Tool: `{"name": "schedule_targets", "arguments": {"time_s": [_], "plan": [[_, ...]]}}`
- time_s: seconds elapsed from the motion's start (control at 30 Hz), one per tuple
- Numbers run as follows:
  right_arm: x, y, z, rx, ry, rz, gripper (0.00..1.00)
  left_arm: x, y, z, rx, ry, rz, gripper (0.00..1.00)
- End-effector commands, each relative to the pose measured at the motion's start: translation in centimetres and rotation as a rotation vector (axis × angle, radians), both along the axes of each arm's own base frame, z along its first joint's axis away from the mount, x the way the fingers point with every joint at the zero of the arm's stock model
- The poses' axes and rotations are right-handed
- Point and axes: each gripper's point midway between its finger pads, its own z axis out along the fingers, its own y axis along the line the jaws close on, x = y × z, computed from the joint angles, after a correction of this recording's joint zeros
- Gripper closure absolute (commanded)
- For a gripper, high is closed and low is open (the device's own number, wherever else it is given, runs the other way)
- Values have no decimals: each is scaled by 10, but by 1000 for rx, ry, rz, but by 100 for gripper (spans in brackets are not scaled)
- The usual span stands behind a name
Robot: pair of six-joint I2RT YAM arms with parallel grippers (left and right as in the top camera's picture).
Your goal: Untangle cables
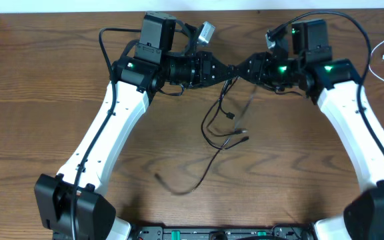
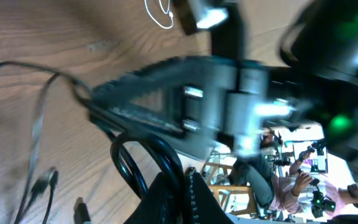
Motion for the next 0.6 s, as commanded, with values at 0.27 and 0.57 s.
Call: {"name": "schedule_targets", "arguments": {"time_s": [0.27, 0.57], "plan": [[4, -16, -33, -85, 58, -43, 61, -4, -1, 8, -17, -23, -26, 92], [-12, 21, 13, 72, -340, 438, 50, -5, -1, 8, -17, -21, -26, 93]]}}
